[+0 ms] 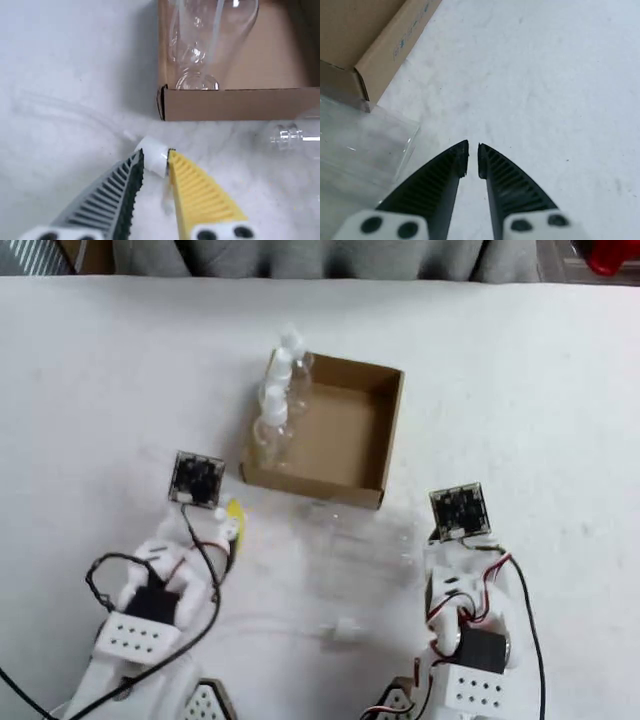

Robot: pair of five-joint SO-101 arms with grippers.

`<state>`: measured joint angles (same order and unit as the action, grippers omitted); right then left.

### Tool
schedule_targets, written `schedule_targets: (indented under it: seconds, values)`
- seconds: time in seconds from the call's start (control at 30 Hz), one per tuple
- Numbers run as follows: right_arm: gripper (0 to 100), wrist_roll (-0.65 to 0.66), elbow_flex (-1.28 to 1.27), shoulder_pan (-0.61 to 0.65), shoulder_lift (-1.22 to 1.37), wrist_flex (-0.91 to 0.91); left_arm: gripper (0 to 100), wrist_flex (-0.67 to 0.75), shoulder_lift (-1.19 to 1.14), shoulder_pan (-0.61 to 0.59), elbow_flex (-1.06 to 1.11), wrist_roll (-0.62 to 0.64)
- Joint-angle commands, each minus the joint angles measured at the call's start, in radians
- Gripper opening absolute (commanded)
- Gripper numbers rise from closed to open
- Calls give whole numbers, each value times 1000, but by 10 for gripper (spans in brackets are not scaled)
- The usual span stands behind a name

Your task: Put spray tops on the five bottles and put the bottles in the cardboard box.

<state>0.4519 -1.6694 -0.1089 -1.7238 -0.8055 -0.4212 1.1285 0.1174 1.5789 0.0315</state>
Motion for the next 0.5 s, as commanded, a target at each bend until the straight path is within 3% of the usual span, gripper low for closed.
schedule_targets:
  seconds: [0.0, 0.23, 0.4, 0.47]
  values:
    - [15, 0, 23, -58, -10, -1, 72, 28, 54, -5, 15, -12]
    - [15, 6, 164, -223, -1, -101, 72, 15, 153, -8, 49, -12]
    - [15, 9, 175, -246, 15, -139, 72, -107, 208, -4, 40, -23]
    - [15, 9, 187, -245, 71, -142, 72, -155, 226, -4, 31, -86]
